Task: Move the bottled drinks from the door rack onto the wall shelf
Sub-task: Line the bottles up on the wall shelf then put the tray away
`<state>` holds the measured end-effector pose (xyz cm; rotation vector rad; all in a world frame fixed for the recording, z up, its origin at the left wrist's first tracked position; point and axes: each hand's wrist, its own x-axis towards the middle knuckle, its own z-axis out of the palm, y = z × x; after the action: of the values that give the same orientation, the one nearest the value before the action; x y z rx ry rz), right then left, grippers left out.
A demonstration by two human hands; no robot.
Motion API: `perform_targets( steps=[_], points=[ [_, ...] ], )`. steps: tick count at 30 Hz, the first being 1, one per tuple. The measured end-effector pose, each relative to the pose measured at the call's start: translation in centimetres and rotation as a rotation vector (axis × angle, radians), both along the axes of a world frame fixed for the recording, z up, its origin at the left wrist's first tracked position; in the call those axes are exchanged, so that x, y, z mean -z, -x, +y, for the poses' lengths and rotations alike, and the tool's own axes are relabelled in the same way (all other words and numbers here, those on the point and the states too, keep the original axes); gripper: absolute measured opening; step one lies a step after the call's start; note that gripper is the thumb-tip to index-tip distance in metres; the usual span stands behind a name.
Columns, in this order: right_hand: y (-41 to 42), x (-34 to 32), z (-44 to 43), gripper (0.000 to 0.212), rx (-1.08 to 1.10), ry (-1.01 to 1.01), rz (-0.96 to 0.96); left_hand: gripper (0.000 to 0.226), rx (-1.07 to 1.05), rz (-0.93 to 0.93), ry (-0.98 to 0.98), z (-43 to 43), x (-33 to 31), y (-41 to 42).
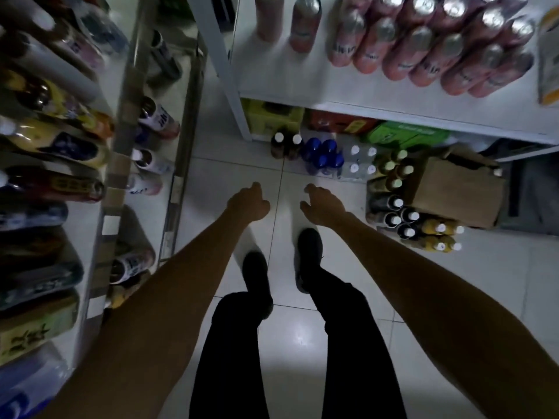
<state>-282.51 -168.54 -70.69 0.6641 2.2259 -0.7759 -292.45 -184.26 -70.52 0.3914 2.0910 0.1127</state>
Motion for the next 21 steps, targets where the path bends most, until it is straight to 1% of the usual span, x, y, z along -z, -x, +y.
perform_targets(
  steps=[3,7,9,11,15,17,20,21],
  points=[
    [0.6,5.2,0.7,0.05,0.064,0.037,-0.012,0.065,-0.028,-0.032,0.002,0.0,5.1,-0.1],
    [2.1,11.9,2.2,0.05,0.166,0.049,0.008,0.057,-0.074,-0.014,-0.015,0.7,12.0,0.3],
    [3.1,14.9,3.1,0.049,0.24,0.055,0.027,0.058,-0.13,-0.012,-0.041,1.2,15.5,0.7],
    [4.2,17.6,3.9,0.047,0.309,0.059,0.053,0.057,-0.224,-0.024,-0.076,1.8,18.8,1.4],
    [7.0,24.9,5.6,0.047,0.37,0.106,0.105,0.054,-0.506,-0.004,-0.18,3.7,26.5,3.7],
    [8.5,27.9,6.3,0.046,0.388,0.091,0.148,0.058,-0.598,0.04,-0.262,4.8,29.9,4.8],
    [10.7,30.4,7.5,0.038,0.356,-0.021,0.243,0.068,-0.67,0.139,-0.381,6.8,34.3,6.5],
    [11.5,31.1,8.0,0.038,0.358,-0.026,0.274,0.072,-0.689,0.157,-0.419,7.6,35.6,7.2]
  ],
)
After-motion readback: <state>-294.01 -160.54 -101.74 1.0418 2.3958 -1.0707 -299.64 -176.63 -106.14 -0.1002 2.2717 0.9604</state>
